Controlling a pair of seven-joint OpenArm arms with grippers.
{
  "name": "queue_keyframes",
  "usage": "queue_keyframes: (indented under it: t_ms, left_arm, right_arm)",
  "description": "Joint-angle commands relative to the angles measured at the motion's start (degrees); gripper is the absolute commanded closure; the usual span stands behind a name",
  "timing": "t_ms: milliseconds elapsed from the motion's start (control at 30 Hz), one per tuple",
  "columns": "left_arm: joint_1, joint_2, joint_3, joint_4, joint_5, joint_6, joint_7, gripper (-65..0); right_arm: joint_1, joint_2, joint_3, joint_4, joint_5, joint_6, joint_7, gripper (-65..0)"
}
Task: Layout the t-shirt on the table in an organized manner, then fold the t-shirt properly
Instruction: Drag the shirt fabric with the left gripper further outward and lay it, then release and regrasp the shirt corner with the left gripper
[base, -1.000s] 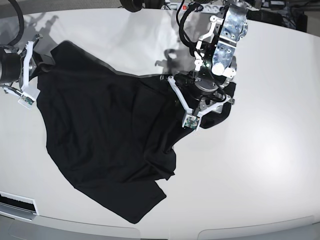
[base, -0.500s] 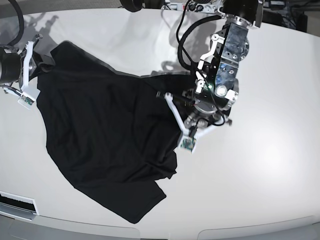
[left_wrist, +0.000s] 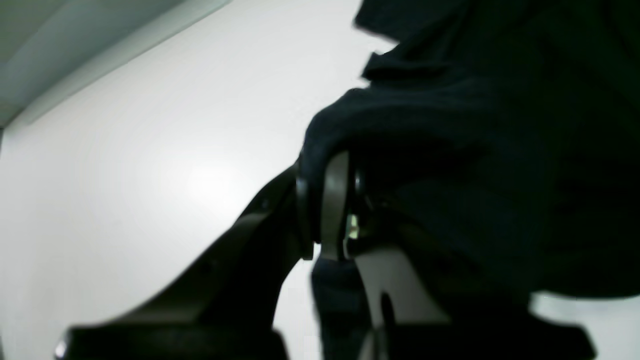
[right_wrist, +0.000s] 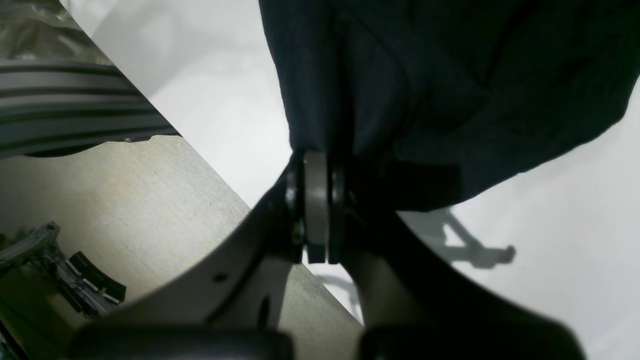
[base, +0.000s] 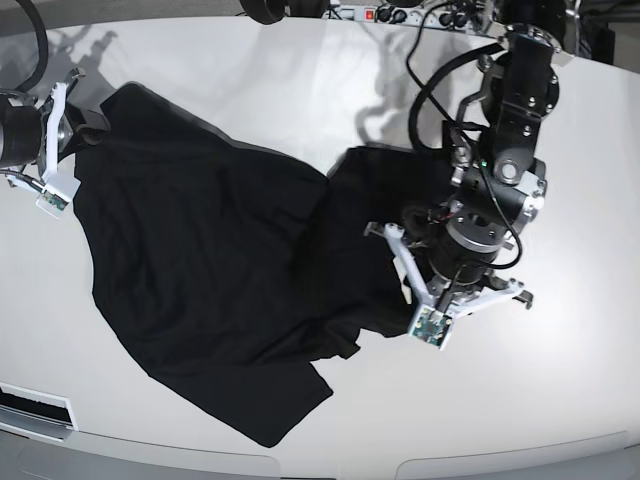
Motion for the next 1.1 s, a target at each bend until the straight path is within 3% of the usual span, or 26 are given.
queue_keyframes:
  t_ms: [0, 133, 267, 367, 500, 600, 700, 800, 933, 1067]
  left_arm:
    - [-1.0, -1.7, -1.1, 0.2, 0.5, 0.5, -1.4, 0.0]
    - [-1.0, -6.7, -4.7, -0.8, 0.5, 1.1, -1.3, 0.0]
    - [-1.5, -12.8, -8.4, -0.8, 0.4, 5.7, -1.3, 0.0]
    - [-2.0, -16.8, -10.8, -0.8, 0.1, 6.7, -1.4, 0.0]
    - [-2.5, -21.5, -11.7, -1.1, -5.9, 7.4, -0.9, 0.0]
    - [-2.5, -22.8, -11.7, -3.8, -11.6, 4.3, -0.7, 0.0]
    - [-2.5, -23.4, -11.7, -8.9, -17.8, -1.8, -1.3, 0.0]
    - [-3.6, -24.6, -11.7, -15.7, -23.1, -5.9, -8.5, 0.0]
    - [-13.5, -24.2, -11.7, -28.4, -24.4, -5.9, -18.8, 0.0]
    - [-25.2, -24.2, -11.7, -39.3, -27.8, -2.9, -21.5, -34.5]
  right_arm:
    - [0.3, 1.3, 0.6, 0.6, 0.8, 0.2, 0.7, 0.0]
    - [0.4, 1.3, 0.6, 0.6, 0.8, 0.2, 0.7, 0.0]
    - [0.4, 1.1, 0.6, 0.6, 0.9, 0.4, 0.7, 0.0]
    - [0.3, 0.1, 0.6, 0.6, 0.8, 0.4, 0.7, 0.0]
    - [0.4, -2.0, 0.6, 0.6, 0.8, 0.4, 0.7, 0.0]
    - [0.4, -3.1, 0.6, 0.6, 0.8, 0.4, 0.6, 0.0]
    - [0.3, -3.5, 0.6, 0.6, 0.8, 0.4, 0.6, 0.0]
    - [0.3, -3.5, 0.6, 0.6, 0.8, 0.4, 0.0, 0.0]
    - [0.4, -3.5, 0.6, 0.7, 0.9, 0.4, 0.0, 0.0]
    - [0.2, -3.5, 0.6, 0.6, 0.8, 0.3, -0.3, 0.0]
